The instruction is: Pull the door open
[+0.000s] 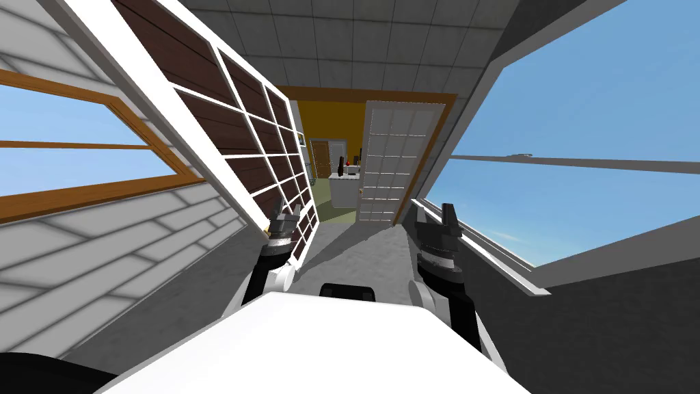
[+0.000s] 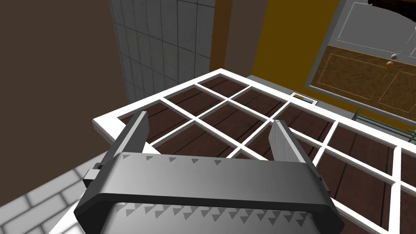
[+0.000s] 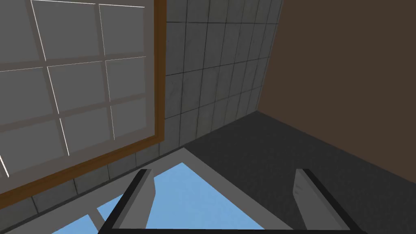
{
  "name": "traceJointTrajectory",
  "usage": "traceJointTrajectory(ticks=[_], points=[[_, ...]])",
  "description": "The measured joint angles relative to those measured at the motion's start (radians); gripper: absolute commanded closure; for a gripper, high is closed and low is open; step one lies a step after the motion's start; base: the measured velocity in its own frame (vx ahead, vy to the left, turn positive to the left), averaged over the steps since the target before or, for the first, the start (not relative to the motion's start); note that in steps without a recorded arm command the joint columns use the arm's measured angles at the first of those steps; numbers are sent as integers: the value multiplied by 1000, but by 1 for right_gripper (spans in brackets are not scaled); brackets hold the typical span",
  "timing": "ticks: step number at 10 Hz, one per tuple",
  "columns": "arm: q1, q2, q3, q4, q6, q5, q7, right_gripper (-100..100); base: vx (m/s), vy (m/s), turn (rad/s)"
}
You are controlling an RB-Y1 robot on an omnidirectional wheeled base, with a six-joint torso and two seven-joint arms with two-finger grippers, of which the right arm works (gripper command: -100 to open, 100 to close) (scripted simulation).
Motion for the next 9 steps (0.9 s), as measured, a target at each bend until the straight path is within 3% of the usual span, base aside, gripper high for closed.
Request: traceJointTrajectory(ticks=[7,9], points=[[-32,-25,10,143,-38,-86,-107,-100,121,-10,111],[-46,-40,-1,192,-49,-121,-148,-100,129,-24,139]])
